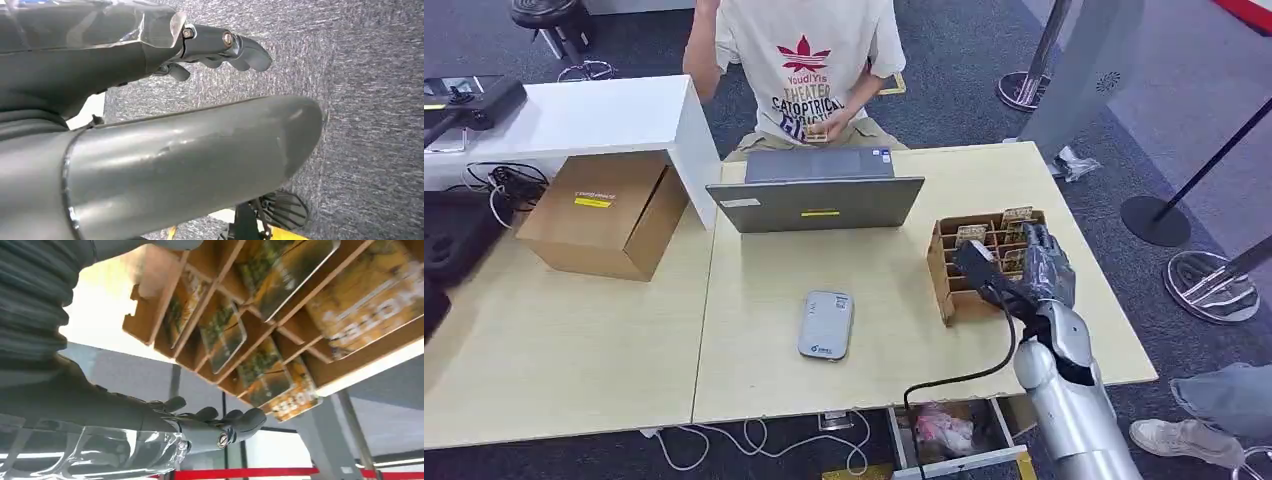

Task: Pass the card to the sensor for recognition and then transmit it.

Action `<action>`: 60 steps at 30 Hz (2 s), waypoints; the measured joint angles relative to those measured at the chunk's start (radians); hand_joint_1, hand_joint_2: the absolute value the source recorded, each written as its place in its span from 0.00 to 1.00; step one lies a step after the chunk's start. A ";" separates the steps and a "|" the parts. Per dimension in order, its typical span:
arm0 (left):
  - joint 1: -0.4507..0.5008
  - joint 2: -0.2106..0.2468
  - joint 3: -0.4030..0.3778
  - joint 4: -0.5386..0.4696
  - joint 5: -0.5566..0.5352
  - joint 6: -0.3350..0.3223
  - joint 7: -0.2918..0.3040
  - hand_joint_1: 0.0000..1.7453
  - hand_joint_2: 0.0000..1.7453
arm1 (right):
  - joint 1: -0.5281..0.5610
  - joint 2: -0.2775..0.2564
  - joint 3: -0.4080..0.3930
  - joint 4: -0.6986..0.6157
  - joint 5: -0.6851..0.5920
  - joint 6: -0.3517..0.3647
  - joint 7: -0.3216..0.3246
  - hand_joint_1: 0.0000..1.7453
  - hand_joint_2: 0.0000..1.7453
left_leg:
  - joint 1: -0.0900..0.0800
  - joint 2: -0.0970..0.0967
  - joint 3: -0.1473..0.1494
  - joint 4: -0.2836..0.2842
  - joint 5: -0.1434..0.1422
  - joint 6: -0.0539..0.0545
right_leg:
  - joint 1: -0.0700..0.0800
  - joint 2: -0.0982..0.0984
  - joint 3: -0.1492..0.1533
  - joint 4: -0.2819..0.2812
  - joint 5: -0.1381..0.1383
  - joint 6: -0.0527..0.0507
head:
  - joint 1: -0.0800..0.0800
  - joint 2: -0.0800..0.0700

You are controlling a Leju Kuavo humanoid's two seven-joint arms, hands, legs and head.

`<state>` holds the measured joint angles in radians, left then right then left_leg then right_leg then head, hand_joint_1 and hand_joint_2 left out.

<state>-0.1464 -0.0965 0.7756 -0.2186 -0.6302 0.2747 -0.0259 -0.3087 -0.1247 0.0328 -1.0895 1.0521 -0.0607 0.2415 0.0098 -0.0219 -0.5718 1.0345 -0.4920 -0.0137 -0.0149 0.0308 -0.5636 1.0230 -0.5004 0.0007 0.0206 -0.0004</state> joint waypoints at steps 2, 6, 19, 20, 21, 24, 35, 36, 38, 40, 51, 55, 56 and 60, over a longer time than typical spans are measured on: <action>0.001 0.000 0.000 0.000 0.000 0.000 0.000 0.00 0.00 | 0.008 0.000 -0.008 -0.008 0.000 -0.004 0.009 0.11 1.00 | 0.000 0.000 0.000 0.000 0.000 0.000 | 0.000 0.000 0.000 0.000 0.000 0.000 | 0.000 0.000; 0.002 0.000 0.000 0.000 -0.001 0.000 -0.002 0.00 0.00 | 0.014 0.000 -0.015 -0.016 0.000 -0.005 0.010 0.11 1.00 | 0.000 0.000 0.000 0.000 0.000 0.000 | 0.000 0.000 0.000 0.000 0.000 0.000 | 0.000 0.000; 0.004 0.000 0.000 0.000 -0.001 0.000 -0.006 0.00 0.00 | 0.037 0.000 -0.045 -0.064 -0.005 0.007 0.010 0.31 1.00 | 0.000 0.000 0.000 0.000 0.000 0.000 | 0.000 0.000 0.000 0.000 0.000 0.000 | 0.000 0.000; 0.004 0.000 0.000 0.000 -0.001 0.000 -0.006 0.00 0.00 | 0.037 0.000 -0.046 -0.066 -0.005 0.007 0.009 0.30 1.00 | 0.000 0.000 0.000 0.000 0.000 0.000 | 0.000 0.000 0.000 0.000 0.000 0.000 | 0.000 0.000; 0.004 0.000 0.000 0.000 -0.001 0.000 -0.006 0.00 0.00 | 0.037 0.000 -0.047 -0.069 -0.005 0.007 0.009 0.30 1.00 | 0.000 0.000 0.000 0.000 0.000 0.000 | 0.000 0.000 0.000 0.000 0.000 0.000 | 0.000 0.000; 0.005 0.000 0.000 0.000 -0.001 0.000 -0.006 0.00 0.00 | 0.038 0.000 -0.049 -0.071 -0.006 0.008 0.008 0.26 1.00 | 0.000 0.000 0.000 0.000 0.000 0.000 | 0.000 0.000 0.000 0.000 0.000 0.000 | 0.000 0.000; 0.004 0.000 0.000 0.000 -0.010 0.000 -0.006 0.00 0.00 | 0.039 0.000 -0.082 -0.076 -0.032 0.019 -0.012 0.02 1.00 | 0.000 0.000 0.000 0.000 0.000 0.000 | 0.000 0.000 0.000 0.000 0.000 0.000 | 0.000 0.000; 0.004 0.000 0.000 0.000 -0.010 0.000 -0.006 0.00 0.00 | 0.034 0.000 -0.087 -0.072 -0.032 0.020 -0.014 0.01 1.00 | 0.000 0.000 0.000 0.000 0.000 0.000 | 0.000 0.000 0.000 0.000 0.000 0.000 | 0.000 0.000; 0.004 0.001 0.000 0.000 -0.010 0.000 -0.006 0.00 0.00 | 0.022 -0.003 -0.094 -0.064 -0.032 0.020 -0.019 0.01 1.00 | 0.000 0.000 0.000 0.000 0.000 0.000 | 0.000 0.000 0.000 0.000 0.000 0.000 | 0.000 0.000; 0.003 0.001 0.000 0.000 -0.010 0.000 -0.006 0.00 0.00 | 0.010 -0.006 -0.097 -0.056 -0.032 0.020 -0.022 0.01 1.00 | 0.000 0.000 0.000 0.000 0.000 0.000 | 0.000 0.000 0.000 0.000 0.000 0.000 | 0.000 0.000; 0.003 0.002 0.000 0.000 -0.013 0.000 -0.006 0.00 0.00 | -0.084 -0.019 -0.098 0.059 -0.035 0.022 -0.043 0.03 1.00 | 0.000 0.000 0.000 0.000 0.000 0.001 | 0.000 0.000 0.000 0.000 0.000 0.000 | 0.000 0.000; 0.003 0.005 0.000 0.000 -0.012 0.000 -0.006 0.00 0.00 | -0.111 -0.021 -0.098 0.108 -0.058 0.026 -0.071 0.02 1.00 | 0.000 0.000 0.000 0.000 0.000 0.001 | 0.000 0.000 0.000 0.000 0.000 0.000 | 0.000 0.000; 0.003 0.006 0.000 0.000 -0.010 0.000 -0.006 0.00 0.00 | -0.118 -0.022 -0.098 0.119 -0.067 0.030 -0.079 0.02 1.00 | 0.000 0.000 0.000 0.000 0.000 0.001 | 0.000 0.000 0.000 0.000 0.000 0.000 | 0.000 0.000; 0.003 0.008 0.000 0.000 -0.010 0.000 -0.007 0.00 0.00 | -0.136 -0.024 -0.098 0.167 -0.097 0.049 -0.103 0.02 1.00 | 0.000 0.000 0.000 0.000 0.000 0.001 | 0.000 0.000 0.000 0.000 0.000 0.000 | 0.000 0.000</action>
<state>-0.1435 -0.0889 0.7755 -0.2186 -0.6397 0.2750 -0.0328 -0.4445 -0.1488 -0.0656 -0.9220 0.9548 -0.0118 0.1388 0.0097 -0.0221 -0.5718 1.0348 -0.4916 -0.0131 -0.0150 0.0306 -0.5635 1.0231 -0.5000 0.0012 0.0206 -0.0004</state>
